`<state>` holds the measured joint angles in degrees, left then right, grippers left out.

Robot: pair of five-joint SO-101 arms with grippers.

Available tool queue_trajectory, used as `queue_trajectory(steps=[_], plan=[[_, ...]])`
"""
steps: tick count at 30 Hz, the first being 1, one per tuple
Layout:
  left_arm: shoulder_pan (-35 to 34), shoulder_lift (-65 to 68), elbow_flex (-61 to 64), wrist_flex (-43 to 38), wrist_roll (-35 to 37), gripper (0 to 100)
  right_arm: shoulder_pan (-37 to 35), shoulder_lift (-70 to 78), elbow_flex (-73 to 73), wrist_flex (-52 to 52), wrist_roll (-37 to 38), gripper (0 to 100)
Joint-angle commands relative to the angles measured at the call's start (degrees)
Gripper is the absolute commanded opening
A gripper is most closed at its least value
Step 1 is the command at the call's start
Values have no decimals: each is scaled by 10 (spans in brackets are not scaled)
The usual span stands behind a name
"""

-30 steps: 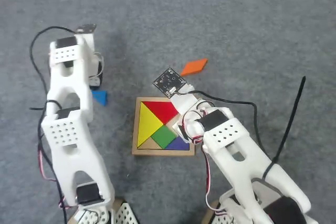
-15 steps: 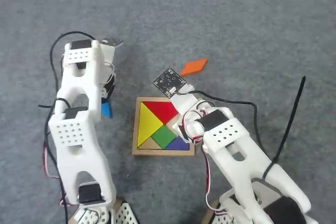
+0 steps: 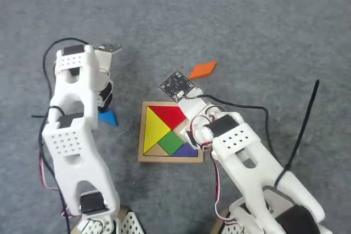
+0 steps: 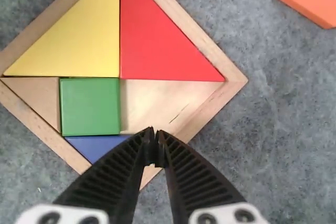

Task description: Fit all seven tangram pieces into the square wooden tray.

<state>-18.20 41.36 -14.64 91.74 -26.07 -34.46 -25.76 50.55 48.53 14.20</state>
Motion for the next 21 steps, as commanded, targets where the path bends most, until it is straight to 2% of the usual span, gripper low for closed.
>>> queue_trajectory(steps=[1,6,11,15,18,21], plan=[[-18,-9,29,10,-22,11,7,-23,-13,5,-6,7],[-15,-97,130,-15,-64,11,7,-23,-13,4,-5,7],[2,-242,305,-114,-66,11,7,-23,-13,4,-5,7],[58,-318,431,-185,-64,12,7,-23,-13,5,-6,7],[97,-342,469,-207,-62,12,8,-23,-13,5,-6,7],[103,-355,464,-197,-62,12,8,-23,-13,5,-6,7]])
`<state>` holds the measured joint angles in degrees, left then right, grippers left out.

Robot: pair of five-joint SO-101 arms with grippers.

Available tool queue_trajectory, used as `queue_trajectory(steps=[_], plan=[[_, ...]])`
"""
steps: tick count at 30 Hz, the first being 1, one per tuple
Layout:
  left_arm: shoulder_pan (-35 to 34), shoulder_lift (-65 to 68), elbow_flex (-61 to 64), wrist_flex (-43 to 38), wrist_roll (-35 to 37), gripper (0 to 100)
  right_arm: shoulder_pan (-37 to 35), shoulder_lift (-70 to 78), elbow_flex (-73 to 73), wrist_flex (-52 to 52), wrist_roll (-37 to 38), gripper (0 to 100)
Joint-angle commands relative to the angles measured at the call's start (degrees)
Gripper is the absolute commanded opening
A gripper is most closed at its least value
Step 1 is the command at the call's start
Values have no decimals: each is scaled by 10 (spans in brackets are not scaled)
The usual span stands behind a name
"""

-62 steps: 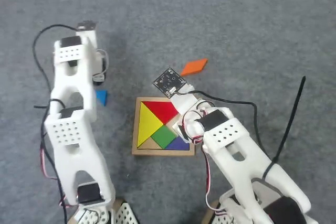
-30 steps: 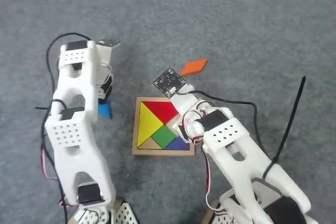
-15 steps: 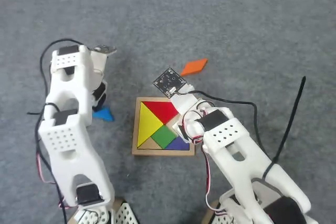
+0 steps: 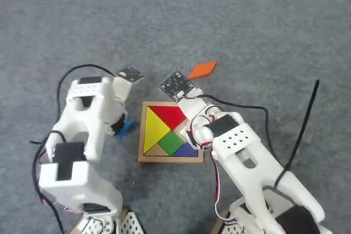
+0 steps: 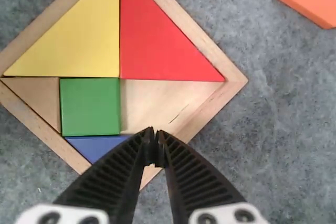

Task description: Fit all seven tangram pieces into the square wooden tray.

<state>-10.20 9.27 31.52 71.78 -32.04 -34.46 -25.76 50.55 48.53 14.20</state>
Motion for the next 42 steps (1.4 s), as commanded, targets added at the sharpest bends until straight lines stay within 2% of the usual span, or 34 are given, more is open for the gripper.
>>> queue_trajectory(steps=[1,5,10,15,18,21,24,29,35,42], plan=[[22,-35,-4,11,-2,12,8,-23,-13,5,-6,7],[12,-35,-39,67,-10,12,8,-23,-13,5,-6,7],[11,-35,-88,153,-61,12,8,-23,-13,5,-6,7],[11,-35,-131,190,-47,19,8,-23,-13,5,-6,7],[13,-35,-135,183,-47,103,8,-23,-13,5,-6,7],[11,-31,-135,142,-47,197,8,-23,-13,5,-6,7],[17,-29,-133,119,-46,253,8,-23,-13,5,-6,7],[18,-29,-133,97,-42,259,8,-23,-13,5,-6,7],[18,-28,-109,24,33,258,8,-23,-13,5,-6,7],[17,-28,-63,-23,71,258,8,-23,-13,5,-6,7]])
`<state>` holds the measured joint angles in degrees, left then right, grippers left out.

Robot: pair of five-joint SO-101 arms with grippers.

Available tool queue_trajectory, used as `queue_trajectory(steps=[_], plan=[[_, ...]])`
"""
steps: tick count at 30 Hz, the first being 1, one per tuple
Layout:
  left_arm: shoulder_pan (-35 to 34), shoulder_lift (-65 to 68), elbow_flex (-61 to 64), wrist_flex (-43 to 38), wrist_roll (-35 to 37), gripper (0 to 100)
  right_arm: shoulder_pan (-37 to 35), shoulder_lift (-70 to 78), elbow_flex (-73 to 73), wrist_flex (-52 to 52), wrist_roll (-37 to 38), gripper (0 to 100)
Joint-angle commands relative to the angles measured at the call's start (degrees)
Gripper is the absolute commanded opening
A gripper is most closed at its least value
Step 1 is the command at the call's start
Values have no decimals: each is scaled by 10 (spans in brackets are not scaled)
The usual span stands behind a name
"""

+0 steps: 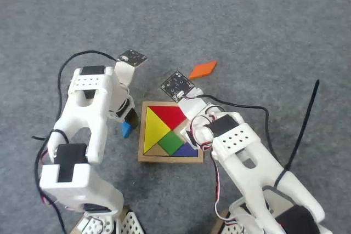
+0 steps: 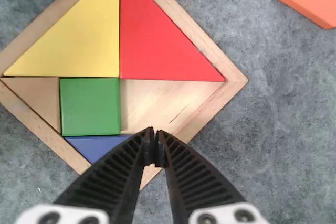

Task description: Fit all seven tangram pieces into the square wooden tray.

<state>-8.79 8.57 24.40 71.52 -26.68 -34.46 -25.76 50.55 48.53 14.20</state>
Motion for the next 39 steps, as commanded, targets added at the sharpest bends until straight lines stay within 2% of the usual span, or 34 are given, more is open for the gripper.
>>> queue_trajectory(steps=[1,6,15,20,31,39], plan=[[3,-21,17,-28,25,258,8,-23,-13,5,-6,7],[3,-21,40,-58,35,258,8,-23,-13,5,-6,7],[5,14,22,-38,54,256,8,-23,-13,5,-6,7],[7,77,-41,9,56,203,8,-23,-13,5,-7,7],[7,76,-36,13,74,195,8,-23,-13,5,-7,7],[8,75,-30,12,103,116,8,-23,-13,5,-7,7]])
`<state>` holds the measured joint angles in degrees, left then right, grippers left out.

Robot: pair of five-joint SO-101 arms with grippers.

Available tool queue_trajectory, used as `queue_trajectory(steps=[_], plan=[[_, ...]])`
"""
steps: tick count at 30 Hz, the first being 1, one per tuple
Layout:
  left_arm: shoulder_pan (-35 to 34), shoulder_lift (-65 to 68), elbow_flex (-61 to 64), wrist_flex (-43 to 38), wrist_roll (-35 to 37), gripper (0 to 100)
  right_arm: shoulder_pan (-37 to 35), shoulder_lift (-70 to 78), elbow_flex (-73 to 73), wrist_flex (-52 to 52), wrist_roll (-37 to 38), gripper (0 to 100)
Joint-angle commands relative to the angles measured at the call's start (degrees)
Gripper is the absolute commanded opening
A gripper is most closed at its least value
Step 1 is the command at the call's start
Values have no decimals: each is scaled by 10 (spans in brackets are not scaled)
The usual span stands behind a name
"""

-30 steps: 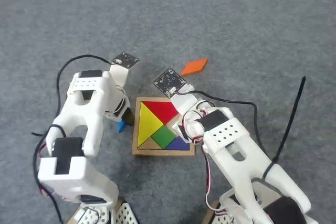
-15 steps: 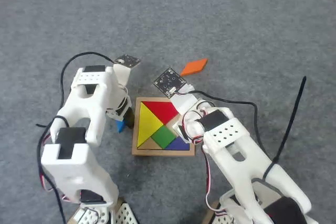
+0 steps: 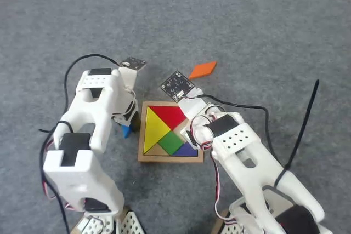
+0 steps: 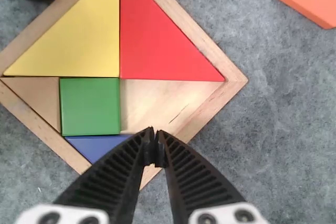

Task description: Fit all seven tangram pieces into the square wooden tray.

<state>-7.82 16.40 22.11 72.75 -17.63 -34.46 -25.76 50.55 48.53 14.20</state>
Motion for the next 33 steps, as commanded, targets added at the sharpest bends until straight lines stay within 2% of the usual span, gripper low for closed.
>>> queue_trajectory(steps=[1,8,11,21,25,28,33], plan=[[-2,-4,-7,0,12,115,8,-23,-13,5,-7,7],[-2,-4,-6,12,15,115,8,-23,-13,5,-7,7],[-2,-18,-6,24,43,115,8,-23,-13,5,-6,7],[-2,-234,87,29,142,115,8,-23,-13,5,-6,7],[0,-273,92,47,152,115,32,-24,-17,5,-7,7],[33,-283,92,57,153,115,69,-37,-31,15,-19,7],[144,-281,92,57,182,115,175,-117,-38,39,-101,7]])
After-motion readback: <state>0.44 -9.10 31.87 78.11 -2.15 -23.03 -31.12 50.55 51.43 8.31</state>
